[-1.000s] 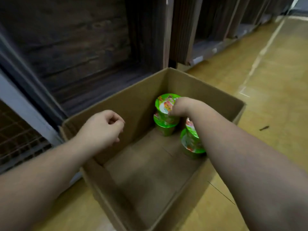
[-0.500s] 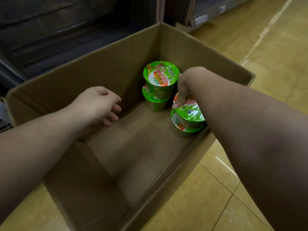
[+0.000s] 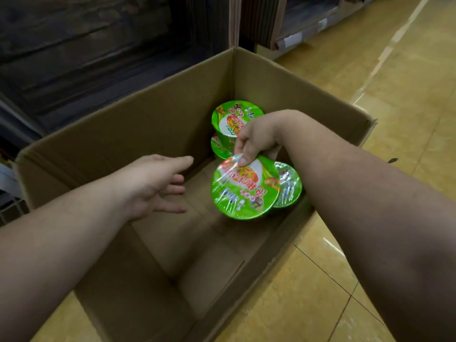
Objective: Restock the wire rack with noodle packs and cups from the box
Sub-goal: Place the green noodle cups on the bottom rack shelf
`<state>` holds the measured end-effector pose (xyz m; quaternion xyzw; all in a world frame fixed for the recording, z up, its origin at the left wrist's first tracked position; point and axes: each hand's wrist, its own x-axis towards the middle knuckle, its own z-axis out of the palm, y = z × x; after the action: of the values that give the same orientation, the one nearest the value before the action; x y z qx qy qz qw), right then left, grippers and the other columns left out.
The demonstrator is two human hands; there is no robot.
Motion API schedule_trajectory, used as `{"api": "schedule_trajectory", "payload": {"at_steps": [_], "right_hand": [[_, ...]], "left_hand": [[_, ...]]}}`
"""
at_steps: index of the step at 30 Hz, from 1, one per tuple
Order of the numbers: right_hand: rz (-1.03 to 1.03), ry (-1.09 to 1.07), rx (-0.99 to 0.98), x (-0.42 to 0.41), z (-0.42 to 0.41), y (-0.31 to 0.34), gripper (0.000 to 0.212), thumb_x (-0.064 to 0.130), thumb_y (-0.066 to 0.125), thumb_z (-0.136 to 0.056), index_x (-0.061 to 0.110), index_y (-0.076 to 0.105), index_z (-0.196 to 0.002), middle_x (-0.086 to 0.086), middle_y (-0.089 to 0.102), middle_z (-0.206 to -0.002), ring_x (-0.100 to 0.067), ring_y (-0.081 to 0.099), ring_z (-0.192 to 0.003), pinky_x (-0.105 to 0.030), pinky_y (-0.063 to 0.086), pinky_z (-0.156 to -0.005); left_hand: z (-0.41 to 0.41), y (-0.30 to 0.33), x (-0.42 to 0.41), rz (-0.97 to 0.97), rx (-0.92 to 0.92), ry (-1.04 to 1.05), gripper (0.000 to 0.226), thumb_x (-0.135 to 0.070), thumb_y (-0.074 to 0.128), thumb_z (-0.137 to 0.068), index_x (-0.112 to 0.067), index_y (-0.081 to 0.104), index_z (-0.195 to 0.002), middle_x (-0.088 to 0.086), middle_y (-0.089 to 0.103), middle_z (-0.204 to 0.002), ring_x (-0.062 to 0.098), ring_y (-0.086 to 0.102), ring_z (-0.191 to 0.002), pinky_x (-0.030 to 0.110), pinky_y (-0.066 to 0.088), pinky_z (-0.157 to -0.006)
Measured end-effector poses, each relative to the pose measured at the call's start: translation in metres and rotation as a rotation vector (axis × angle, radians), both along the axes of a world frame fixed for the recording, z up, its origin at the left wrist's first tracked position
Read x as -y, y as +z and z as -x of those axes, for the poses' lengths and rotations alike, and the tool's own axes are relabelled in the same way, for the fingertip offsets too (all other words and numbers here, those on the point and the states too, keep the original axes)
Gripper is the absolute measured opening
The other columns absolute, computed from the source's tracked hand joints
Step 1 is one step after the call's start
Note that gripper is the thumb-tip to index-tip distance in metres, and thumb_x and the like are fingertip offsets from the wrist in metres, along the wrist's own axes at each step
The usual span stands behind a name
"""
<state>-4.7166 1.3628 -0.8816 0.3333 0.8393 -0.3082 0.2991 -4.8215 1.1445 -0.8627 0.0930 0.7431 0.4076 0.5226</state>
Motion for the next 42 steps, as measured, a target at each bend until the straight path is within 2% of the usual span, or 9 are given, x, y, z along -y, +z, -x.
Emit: {"api": "schedule_trajectory", "payload": {"at_steps": [5,10,15,19,23,28,32,35,42], "right_hand": [[0.389,-0.064,-0.291,0.017,0.013,0.003,0.014,0.017,0.07,-0.089,0.026,0.066,-0.098,0.006,0.07,-0.089,-0.007,0.067,-0.084,-0.024,0.05,-0.052],[0.534,-0.286,-0.447,0.012,0.014,-0.004,0.009,0.021,0.056,-0.1,0.02,0.065,-0.101,0.002,0.068,-0.097,-0.013,0.067,-0.087,-0.029,0.058,-0.068],[-0.407,-0.608,-0.444,-0.013,0.016,-0.018,0.04,0.027,0.058,-0.095,0.011,0.052,-0.132,-0.014,0.057,-0.125,-0.031,0.061,-0.108,-0.044,0.052,-0.095],[-0.236,-0.588,-0.275,-0.014,0.01,-0.042,0.065,0.026,0.059,-0.096,0.006,0.026,-0.149,-0.017,0.042,-0.145,-0.036,0.048,-0.128,-0.043,0.045,-0.103],[-0.125,-0.881,-0.446,-0.02,0.019,-0.045,0.072,0.03,0.067,-0.091,0.01,0.022,-0.144,-0.015,0.055,-0.13,-0.034,0.062,-0.109,-0.05,0.055,-0.09],[0.115,-0.834,-0.217,-0.001,0.018,-0.055,0.056,0.049,0.039,-0.103,-0.002,0.039,-0.126,-0.013,0.066,-0.069,-0.021,0.061,-0.034,-0.035,0.052,-0.051],[0.196,-0.865,-0.315,-0.006,0.016,-0.051,0.044,0.032,0.036,-0.108,0.0,0.054,-0.084,-0.002,0.063,-0.043,-0.008,0.056,-0.029,-0.022,0.048,-0.034],[0.138,-0.849,-0.481,-0.004,0.016,-0.038,0.014,0.014,0.044,-0.104,0.005,0.054,-0.101,-0.01,0.063,-0.06,-0.008,0.051,-0.028,-0.029,0.053,-0.047],[0.299,-0.661,-0.763,0.017,0.01,0.035,0.027,0.008,0.05,-0.099,0.015,0.054,-0.125,-0.007,0.053,-0.049,-0.01,0.045,-0.035,-0.033,0.059,-0.053]], "left_hand": [[-0.012,-0.007,-0.001,0.016,0.112,-0.111,0.043,-0.051,0.064,-0.083,-0.02,0.066,-0.112,0.014,0.071,-0.11,0.036,0.065,-0.1,0.06,0.049,-0.086],[-0.003,-0.018,0.005,-0.086,0.051,0.047,0.021,-0.021,0.058,-0.097,-0.016,0.065,-0.117,0.02,0.072,-0.111,0.04,0.068,-0.105,0.066,0.047,-0.093],[0.005,-0.02,0.007,-0.122,0.044,0.127,0.021,-0.017,0.055,-0.099,-0.016,0.063,-0.119,0.017,0.073,-0.108,0.035,0.07,-0.098,0.054,0.054,-0.086],[0.009,-0.02,0.008,-0.125,0.016,0.143,0.023,-0.018,0.054,-0.1,-0.018,0.063,-0.122,0.017,0.072,-0.11,0.037,0.069,-0.101,0.058,0.051,-0.09],[0.013,-0.019,0.01,-0.148,0.002,0.152,0.022,-0.018,0.055,-0.1,-0.019,0.064,-0.12,0.017,0.073,-0.106,0.035,0.07,-0.095,0.056,0.053,-0.085],[0.018,-0.02,0.013,-0.19,-0.027,0.168,0.025,-0.016,0.058,-0.098,-0.02,0.066,-0.12,0.015,0.076,-0.1,0.032,0.073,-0.09,0.05,0.058,-0.077],[0.021,-0.012,0.02,-0.226,-0.024,0.217,0.026,-0.018,0.057,-0.098,-0.022,0.064,-0.123,0.014,0.075,-0.101,0.031,0.072,-0.091,0.048,0.057,-0.076],[0.024,-0.004,0.029,-0.281,-0.033,0.252,0.021,-0.018,0.056,-0.099,-0.022,0.066,-0.117,0.01,0.077,-0.093,0.024,0.073,-0.078,0.038,0.056,-0.067],[0.043,0.036,0.054,-0.431,-0.056,0.32,0.014,-0.025,0.058,-0.097,-0.022,0.067,-0.107,0.006,0.078,-0.091,0.021,0.075,-0.075,0.041,0.059,-0.064]]}}
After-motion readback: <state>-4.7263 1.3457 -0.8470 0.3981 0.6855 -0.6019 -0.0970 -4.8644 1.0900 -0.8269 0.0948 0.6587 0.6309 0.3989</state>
